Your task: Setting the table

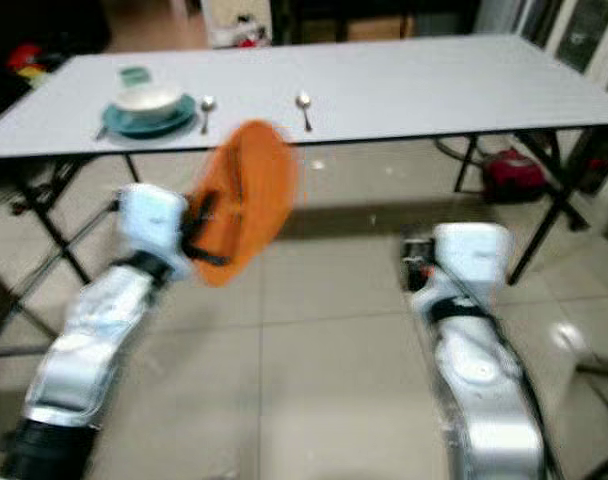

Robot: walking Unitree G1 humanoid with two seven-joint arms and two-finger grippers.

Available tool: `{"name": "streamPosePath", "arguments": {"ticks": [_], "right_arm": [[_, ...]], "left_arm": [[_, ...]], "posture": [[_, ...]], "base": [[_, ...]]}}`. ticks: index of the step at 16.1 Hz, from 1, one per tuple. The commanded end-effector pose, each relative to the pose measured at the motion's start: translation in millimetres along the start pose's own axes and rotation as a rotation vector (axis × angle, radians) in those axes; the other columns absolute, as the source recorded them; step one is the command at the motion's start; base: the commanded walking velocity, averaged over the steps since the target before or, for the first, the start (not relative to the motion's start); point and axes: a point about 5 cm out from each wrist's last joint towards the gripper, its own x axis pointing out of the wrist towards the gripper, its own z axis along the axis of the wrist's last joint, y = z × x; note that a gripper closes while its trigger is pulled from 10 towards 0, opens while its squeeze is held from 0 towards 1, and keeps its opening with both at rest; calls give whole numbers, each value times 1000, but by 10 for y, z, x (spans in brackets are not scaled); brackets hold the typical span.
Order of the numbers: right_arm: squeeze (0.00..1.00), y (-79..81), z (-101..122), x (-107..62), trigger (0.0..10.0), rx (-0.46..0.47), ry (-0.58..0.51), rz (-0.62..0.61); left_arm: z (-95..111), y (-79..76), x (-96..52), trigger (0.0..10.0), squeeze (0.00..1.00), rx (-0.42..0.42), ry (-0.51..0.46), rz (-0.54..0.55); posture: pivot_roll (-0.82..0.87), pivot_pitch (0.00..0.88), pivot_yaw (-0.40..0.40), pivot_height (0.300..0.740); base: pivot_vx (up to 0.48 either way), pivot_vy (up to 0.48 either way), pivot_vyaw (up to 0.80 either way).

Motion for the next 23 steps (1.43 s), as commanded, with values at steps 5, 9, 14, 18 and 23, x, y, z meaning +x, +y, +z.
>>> {"name": "streamPosePath", "arguments": {"ticks": [5,9,14,18,23], "right_arm": [[0,-65,24,0,10000,-18,-12,-20],[0,-62,15,-4,10000,-7,-4,-25],[0,-73,16,-11,10000,-5,-7,-27],[0,-75,17,-18,10000,-5,-7,-27],[0,-64,16,-18,10000,-2,-6,-28]], "left_arm": [[128,-51,27,10000,0,6,-63,-10],[127,-50,27,10000,0,6,-62,-12],[128,-64,28,10000,0,9,-62,-19],[127,-76,28,10000,0,9,-61,-24],[128,-64,32,10000,0,7,-61,-28]], "posture": [[-15,0,87,740],[-15,0,89,740],[-18,0,92,740],[-17,0,92,740],[-19,0,98,740]], "base": [[364,0,0],[363,0,-531],[365,0,-281],[363,0,0],[364,0,0]]}}
